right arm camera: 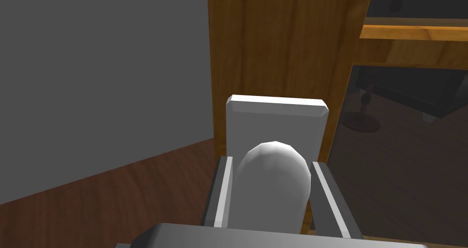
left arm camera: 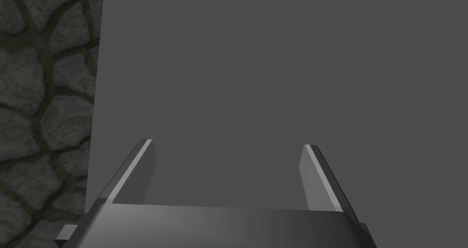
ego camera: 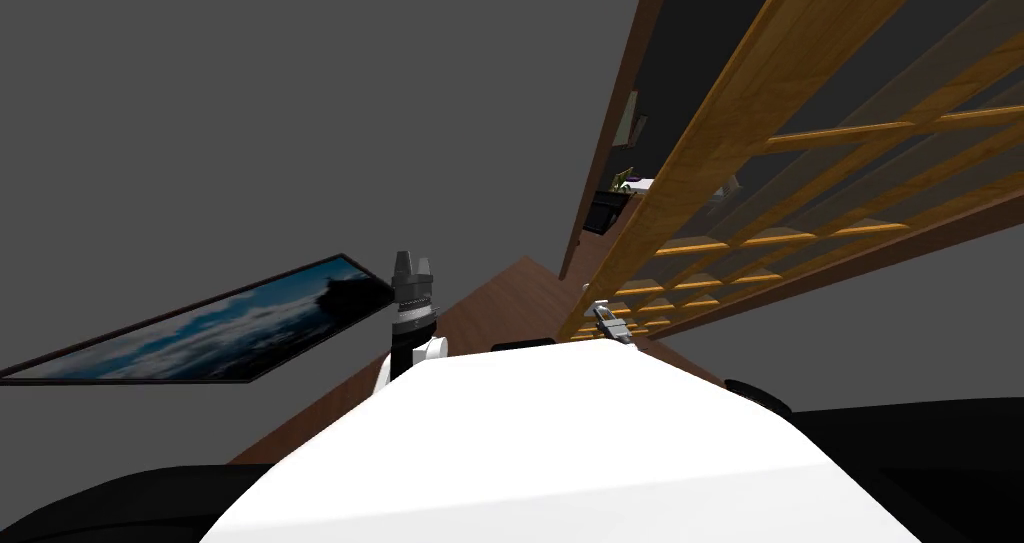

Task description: Pull the door open

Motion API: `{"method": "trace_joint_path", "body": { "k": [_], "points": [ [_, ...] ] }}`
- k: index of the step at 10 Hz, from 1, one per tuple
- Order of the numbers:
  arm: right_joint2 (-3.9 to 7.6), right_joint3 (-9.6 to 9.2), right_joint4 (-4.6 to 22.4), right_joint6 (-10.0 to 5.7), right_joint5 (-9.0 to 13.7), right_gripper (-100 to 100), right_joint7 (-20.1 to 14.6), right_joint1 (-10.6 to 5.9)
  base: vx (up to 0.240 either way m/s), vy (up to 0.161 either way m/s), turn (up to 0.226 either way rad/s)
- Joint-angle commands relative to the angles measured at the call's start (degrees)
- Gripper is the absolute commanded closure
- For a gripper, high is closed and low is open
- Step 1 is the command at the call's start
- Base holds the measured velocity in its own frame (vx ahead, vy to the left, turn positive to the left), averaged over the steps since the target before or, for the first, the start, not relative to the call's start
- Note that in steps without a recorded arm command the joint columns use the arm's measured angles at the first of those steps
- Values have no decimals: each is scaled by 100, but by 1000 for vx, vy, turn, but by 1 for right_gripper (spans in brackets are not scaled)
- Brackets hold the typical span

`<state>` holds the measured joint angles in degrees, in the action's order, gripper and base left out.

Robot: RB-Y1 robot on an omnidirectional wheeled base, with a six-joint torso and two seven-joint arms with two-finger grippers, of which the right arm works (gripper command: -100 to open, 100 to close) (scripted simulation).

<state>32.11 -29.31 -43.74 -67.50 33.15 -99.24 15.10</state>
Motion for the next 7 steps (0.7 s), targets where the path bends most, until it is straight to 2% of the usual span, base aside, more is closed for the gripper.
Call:
{"method": "trace_joint_path", "body": {
  "k": [1, 7],
  "points": [
    [8, -37, 50, -62, -23, 100, -41, -4, -191, -58, 115],
    [83, -154, 298, -318, -93, 100, -224, -59, -190, -51, 137]
  ]
}}
